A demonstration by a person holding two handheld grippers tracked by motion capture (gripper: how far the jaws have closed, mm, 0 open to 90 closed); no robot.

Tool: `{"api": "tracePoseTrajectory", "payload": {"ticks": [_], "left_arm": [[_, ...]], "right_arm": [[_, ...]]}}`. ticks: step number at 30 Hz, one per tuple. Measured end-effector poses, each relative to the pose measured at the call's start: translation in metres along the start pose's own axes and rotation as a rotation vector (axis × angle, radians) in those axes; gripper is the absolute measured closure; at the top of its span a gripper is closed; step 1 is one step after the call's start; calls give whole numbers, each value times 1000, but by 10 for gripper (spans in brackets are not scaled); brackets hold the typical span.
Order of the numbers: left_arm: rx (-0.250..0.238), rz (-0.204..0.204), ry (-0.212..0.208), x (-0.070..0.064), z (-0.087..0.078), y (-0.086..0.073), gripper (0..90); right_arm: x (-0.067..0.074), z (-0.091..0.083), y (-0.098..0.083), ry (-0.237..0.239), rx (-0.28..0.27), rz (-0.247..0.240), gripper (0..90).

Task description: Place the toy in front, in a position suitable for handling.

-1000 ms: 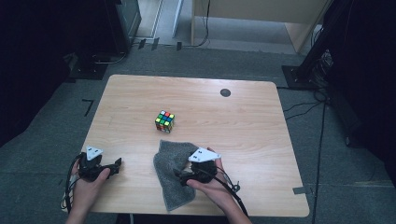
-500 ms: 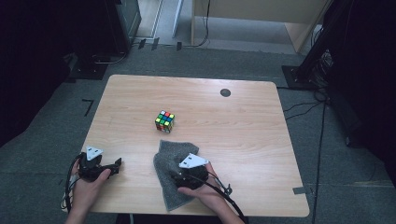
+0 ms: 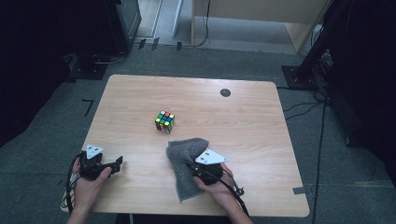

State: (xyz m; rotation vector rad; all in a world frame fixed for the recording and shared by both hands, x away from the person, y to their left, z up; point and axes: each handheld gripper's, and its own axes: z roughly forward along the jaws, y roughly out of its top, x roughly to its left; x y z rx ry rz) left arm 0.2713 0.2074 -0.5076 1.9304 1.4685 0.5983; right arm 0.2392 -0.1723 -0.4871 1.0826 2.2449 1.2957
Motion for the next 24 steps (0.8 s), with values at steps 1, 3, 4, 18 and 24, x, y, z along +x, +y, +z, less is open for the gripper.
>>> {"api": "tracePoseTrajectory", "payload": {"ticks": [1,3,4,18,24], "left_arm": [[-3,6,-5,-3,0,1,96],[-4,9,-8,-5,1,2,96],[-8,12,-17,-8,1,4,96],[-7,7,-88,-28,15,22,96],[5,4,-104,-39,25,33,96]], "right_arm": [[-4,-4,1,-14,-10,4,778],[-9,-9,2,-25,-18,10,778],[-12,-12,2,-34,-24,14,778],[-72,-52,-9,-239,-42,82,765],[-87,-44,-23,-262,8,133,755]]}}
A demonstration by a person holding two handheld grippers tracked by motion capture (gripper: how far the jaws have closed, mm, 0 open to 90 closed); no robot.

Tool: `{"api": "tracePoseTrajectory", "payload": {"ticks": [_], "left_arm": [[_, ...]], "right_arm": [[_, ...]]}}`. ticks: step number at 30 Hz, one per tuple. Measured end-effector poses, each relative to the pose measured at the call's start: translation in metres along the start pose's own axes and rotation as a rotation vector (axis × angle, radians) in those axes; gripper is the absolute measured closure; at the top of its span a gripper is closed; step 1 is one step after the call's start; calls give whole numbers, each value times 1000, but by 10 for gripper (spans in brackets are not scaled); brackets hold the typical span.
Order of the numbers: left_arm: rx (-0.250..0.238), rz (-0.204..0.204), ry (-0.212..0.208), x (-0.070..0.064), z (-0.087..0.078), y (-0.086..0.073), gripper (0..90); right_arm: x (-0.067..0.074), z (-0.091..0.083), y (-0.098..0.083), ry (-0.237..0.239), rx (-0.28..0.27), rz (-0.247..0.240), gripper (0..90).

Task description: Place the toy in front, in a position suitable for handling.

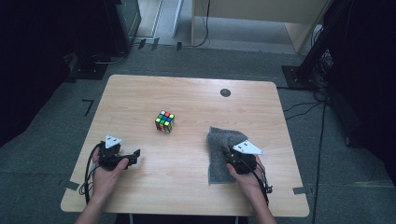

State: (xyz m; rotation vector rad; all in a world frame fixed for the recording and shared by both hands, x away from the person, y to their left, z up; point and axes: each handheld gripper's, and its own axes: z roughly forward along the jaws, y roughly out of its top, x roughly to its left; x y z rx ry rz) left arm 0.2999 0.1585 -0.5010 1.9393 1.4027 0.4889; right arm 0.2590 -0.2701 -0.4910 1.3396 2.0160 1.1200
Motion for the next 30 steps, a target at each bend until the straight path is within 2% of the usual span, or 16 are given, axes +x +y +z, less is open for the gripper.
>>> {"api": "tracePoseTrajectory", "payload": {"ticks": [1,2,6,14,17,21,27,30], "left_arm": [[0,0,0,0,0,0,96],[-6,21,-15,-8,3,6,96],[-3,54,-32,-22,12,17,96],[-1,81,-43,-44,36,36,96],[3,79,-48,-47,41,39,96],[1,83,-54,-55,57,47,96],[-18,74,-90,-61,68,57,96],[-2,66,-75,-65,77,62,96]], "right_arm": [[0,0,0,0,0,0,755],[-2,1,-1,6,2,14,724],[-5,2,-2,40,4,35,604],[-9,1,-3,48,4,56,436],[-10,1,-3,48,6,63,431],[-9,2,-3,52,3,62,422],[-8,3,-3,54,8,56,418],[-8,3,-3,56,11,60,417]]}}
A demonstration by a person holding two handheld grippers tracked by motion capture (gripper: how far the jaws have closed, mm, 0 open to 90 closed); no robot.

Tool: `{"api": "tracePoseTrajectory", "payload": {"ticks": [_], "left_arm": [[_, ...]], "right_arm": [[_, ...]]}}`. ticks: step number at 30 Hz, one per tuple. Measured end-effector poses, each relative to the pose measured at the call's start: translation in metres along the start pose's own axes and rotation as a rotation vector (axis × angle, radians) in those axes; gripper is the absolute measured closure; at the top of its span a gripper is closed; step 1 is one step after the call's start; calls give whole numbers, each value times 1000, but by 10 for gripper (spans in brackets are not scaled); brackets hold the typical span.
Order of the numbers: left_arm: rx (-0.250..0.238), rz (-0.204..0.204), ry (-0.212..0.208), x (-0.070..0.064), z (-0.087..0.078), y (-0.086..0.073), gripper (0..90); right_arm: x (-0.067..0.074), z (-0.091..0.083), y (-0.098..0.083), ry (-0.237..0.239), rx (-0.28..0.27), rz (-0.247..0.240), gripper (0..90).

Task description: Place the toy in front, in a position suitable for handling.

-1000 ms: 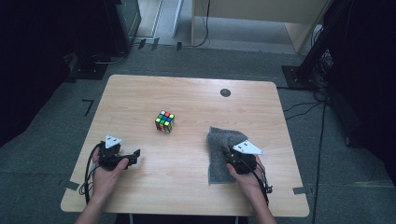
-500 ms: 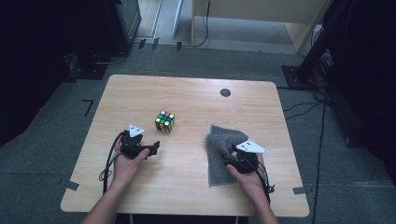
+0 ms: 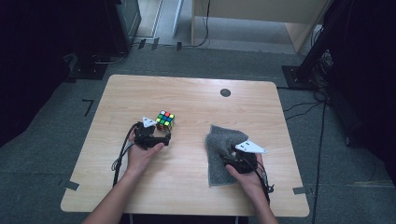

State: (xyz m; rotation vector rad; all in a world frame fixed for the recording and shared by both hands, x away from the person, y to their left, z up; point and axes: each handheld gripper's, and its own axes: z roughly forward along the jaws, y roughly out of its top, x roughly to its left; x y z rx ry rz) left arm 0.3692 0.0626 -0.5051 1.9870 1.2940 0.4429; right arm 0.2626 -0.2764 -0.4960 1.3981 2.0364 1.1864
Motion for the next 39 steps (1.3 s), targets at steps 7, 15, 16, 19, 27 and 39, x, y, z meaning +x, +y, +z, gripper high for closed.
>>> {"api": "tracePoseTrajectory", "payload": {"ticks": [7,15,16,19,27,39], "left_arm": [[6,-15,16,-5,14,6,104],[26,-12,69,-8,25,13,152],[29,-5,76,-8,27,14,155],[33,-1,91,-9,31,16,162],[30,18,122,-13,39,22,253],[8,30,50,-9,28,17,339]], "right_arm": [[0,-1,0,0,-3,0,417],[-1,-1,1,2,-7,11,420],[-1,-1,1,3,-8,14,421],[-1,-1,2,12,-13,27,421],[-1,-2,2,15,-14,27,421],[-3,-6,6,19,-25,18,374]]}}
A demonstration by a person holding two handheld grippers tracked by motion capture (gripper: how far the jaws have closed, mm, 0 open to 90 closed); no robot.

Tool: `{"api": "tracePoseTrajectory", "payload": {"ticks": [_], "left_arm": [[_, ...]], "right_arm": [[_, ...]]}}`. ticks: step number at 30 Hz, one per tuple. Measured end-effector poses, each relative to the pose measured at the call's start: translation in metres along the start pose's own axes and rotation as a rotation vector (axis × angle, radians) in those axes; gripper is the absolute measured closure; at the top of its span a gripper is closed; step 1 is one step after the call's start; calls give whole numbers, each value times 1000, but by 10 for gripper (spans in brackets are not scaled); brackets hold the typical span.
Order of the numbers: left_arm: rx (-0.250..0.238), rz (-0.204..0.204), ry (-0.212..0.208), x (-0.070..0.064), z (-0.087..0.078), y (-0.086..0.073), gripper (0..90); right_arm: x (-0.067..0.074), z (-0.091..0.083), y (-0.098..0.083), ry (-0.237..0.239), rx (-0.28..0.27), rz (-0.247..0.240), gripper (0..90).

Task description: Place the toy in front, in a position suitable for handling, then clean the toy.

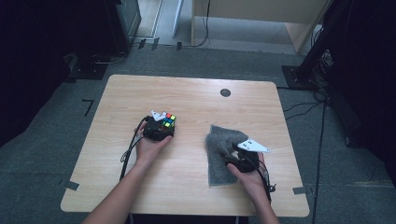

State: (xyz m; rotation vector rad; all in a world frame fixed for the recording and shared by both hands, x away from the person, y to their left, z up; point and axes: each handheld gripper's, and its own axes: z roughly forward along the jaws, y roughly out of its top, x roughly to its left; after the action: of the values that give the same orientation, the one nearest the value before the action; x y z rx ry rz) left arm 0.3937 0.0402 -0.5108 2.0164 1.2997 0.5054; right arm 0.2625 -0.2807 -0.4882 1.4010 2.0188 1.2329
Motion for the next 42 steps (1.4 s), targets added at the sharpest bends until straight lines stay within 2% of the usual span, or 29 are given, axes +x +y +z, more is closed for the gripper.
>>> {"api": "tracePoseTrajectory", "payload": {"ticks": [5,10,15,16,17,18,19,20,21,22,23,24,25,26,27,31,32,33,34,35,37,39,42], "left_arm": [[-31,-10,-37,4,-21,-6,340],[-56,40,-65,-1,-48,-19,340],[-84,64,-79,-5,-63,-28,340],[-96,66,-96,-5,-68,-30,340],[-127,51,-169,-5,-74,-32,339],[-127,51,-169,-5,-74,-32,339],[-127,60,-197,-6,-78,-34,339],[-117,84,-191,-9,-81,-36,339],[-117,84,-191,-9,-81,-36,339],[-103,105,-192,-11,-83,-39,340],[-110,122,-201,-12,-83,-41,340],[-117,148,-189,-14,-84,-43,340],[-117,148,-189,-14,-84,-43,340],[-126,157,-167,-17,-85,-43,340],[-128,160,-164,-20,-87,-41,340],[-107,162,-228,-25,-90,-40,340],[-107,162,-228,-25,-90,-40,340],[-93,170,-247,-26,-91,-41,340],[-87,175,-251,-26,-91,-42,340],[-84,196,-263,-26,-92,-45,341],[-77,206,-283,-24,-92,-49,341],[-72,219,-292,-24,-92,-51,341],[-66,219,-314,-23,-92,-52,341]], "right_arm": [[0,-2,3,-3,-1,-1,288],[1,-6,7,-12,-28,-15,283],[3,-7,7,-15,-42,-30,271],[3,-7,8,-17,-47,-25,268],[3,-7,8,-17,-49,-23,269],[3,-7,8,-17,-49,-23,269],[2,-7,9,-19,-57,-22,273],[3,-7,9,-21,-65,-27,283],[3,-7,9,-21,-65,-27,283],[3,-7,10,-26,-66,-30,285],[3,-7,9,-30,-65,-30,285],[3,-7,9,-31,-63,-31,282],[3,-7,9,-31,-63,-31,282],[3,-6,9,-35,-59,-33,279],[3,-6,9,-41,-58,-41,281],[2,-7,9,-36,-63,-45,319],[2,-7,9,-36,-63,-45,319],[1,-7,10,-25,-63,-46,346],[0,-7,8,11,-94,-55,390],[0,-6,8,14,-93,-63,391],[0,-5,8,15,-88,-62,381],[0,-3,9,2,-60,-60,340],[3,2,10,3,-26,-96,285]]}}
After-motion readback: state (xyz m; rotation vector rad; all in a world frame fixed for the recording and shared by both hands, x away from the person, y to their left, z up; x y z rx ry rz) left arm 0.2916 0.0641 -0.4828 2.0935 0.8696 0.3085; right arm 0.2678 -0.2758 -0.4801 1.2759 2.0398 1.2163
